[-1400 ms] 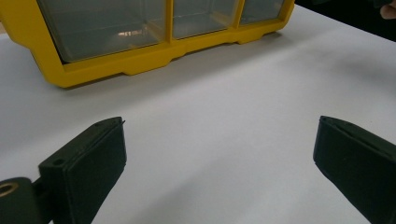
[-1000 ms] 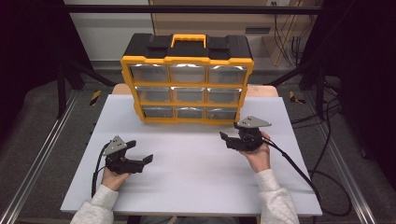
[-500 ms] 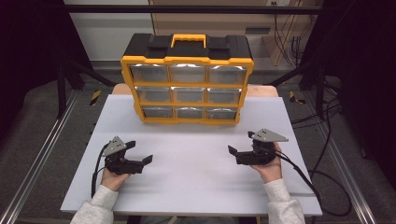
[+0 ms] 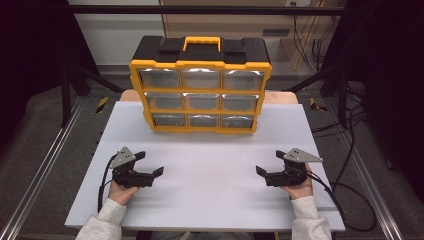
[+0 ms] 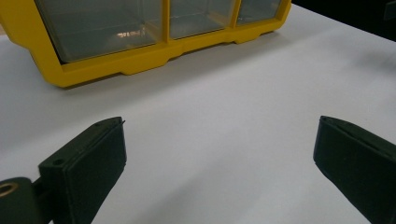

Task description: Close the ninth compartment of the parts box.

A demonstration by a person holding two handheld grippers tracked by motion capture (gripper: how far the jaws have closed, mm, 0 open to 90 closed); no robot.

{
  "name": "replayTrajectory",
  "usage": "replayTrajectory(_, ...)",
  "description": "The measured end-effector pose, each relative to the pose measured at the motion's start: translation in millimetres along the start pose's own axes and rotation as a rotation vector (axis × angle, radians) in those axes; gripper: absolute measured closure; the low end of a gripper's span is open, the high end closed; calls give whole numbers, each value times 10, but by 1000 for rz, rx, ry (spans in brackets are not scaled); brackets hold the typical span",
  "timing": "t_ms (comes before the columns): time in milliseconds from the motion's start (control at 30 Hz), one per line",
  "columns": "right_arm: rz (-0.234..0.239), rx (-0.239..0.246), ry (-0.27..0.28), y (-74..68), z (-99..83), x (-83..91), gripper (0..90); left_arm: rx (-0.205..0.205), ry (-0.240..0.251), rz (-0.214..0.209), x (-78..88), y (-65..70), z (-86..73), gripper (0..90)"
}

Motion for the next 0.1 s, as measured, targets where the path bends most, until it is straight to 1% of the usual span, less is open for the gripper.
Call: replayTrajectory(100, -6, -9, -11, 29, -58, -6, 3, 0, 3, 1, 8, -2, 3, 19)
Point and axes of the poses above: each handheld gripper's, and its own axes: x roughly backward along the jaws, z roughly out of its top, y roughly to its right, the point moved 4 cm from there along -x, roughly forward along the jaws, and after that the axes turned 13 degrees about x, right-handed, at the moved point
